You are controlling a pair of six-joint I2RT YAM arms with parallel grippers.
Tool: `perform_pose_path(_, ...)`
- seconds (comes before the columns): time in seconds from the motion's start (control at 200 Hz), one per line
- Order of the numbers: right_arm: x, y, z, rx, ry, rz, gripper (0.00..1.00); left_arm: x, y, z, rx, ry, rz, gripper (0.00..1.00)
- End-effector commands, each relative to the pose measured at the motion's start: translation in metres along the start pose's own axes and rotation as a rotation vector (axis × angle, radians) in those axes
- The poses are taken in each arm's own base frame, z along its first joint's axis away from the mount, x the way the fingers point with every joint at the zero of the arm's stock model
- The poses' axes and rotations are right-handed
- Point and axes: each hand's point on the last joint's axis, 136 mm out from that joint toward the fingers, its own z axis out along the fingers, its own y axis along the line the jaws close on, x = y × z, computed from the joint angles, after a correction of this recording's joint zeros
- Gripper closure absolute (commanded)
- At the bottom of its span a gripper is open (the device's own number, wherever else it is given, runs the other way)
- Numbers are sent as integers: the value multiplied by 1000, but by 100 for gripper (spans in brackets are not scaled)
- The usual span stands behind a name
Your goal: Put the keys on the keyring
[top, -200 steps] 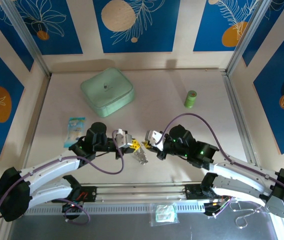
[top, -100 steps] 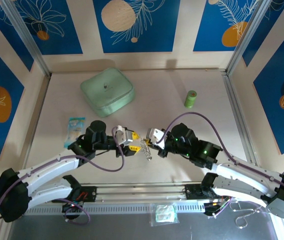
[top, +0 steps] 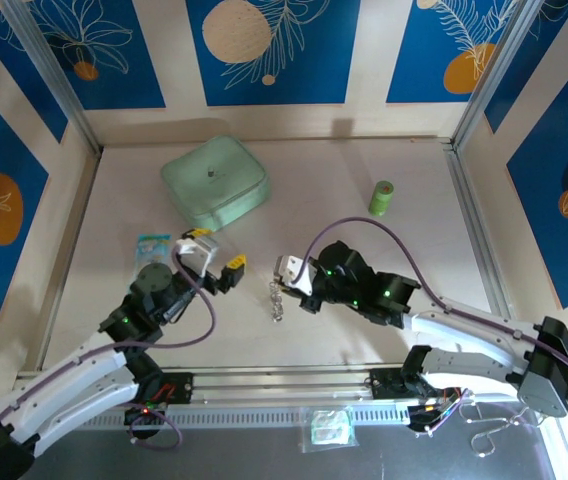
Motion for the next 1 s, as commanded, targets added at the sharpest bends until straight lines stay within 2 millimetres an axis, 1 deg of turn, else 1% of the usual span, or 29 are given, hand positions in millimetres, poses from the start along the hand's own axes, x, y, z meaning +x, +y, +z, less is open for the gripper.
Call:
perform_pose_path(0.0, -54, -5, 5, -20, -147, -45, 100, 14, 56, -16, -318, 41, -87, 11)
perform_pose_path(0.14, -85, -9, 27, -57, -203, -72, 100, 20, 86, -36, -497, 44, -148, 11)
perform_pose_path(0.19, -96, -10, 34, -64, -221, -78, 100, 21, 93, -43, -545, 40, -163, 11)
perform_pose_path(0.245, -103, -12, 45, -71, -226, -84, 100, 20, 101, -51, -593, 31, -176, 11)
perform_pose_path(0.32, -106, -15, 58, -71, -221, -81, 100, 19, 109, -61, -641, 19, -186, 11)
perform_pose_path(0.375, -99, -18, 68, -65, -204, -72, 100, 17, 114, -68, -666, 8, -191, 12)
perform_pose_path(0.43, -85, -19, 76, -63, -174, -58, 100, 17, 115, -72, -675, -1, -193, 12)
perform_pose_path(0.48, -67, -18, 81, -64, -138, -48, 100, 17, 115, -73, -670, -5, -191, 12)
perform_pose_path(0.61, -15, -12, 84, -62, -7, -68, 100, 22, 111, -69, -641, 5, -188, 12)
perform_pose_path(0.695, 16, -8, 76, -67, 88, -89, 100, 24, 107, -65, -622, 18, -187, 12)
perform_pose_path(0.815, 51, -2, 60, -84, 209, -112, 100, 28, 104, -58, -603, 37, -184, 12)
perform_pose_path(0.92, 80, 4, 48, -110, 334, -126, 100, 31, 98, -50, -575, 57, -179, 12)
perform_pose_path(0.995, 97, 3, 40, -104, 406, -144, 100, 34, 94, -44, -550, 75, -174, 12)
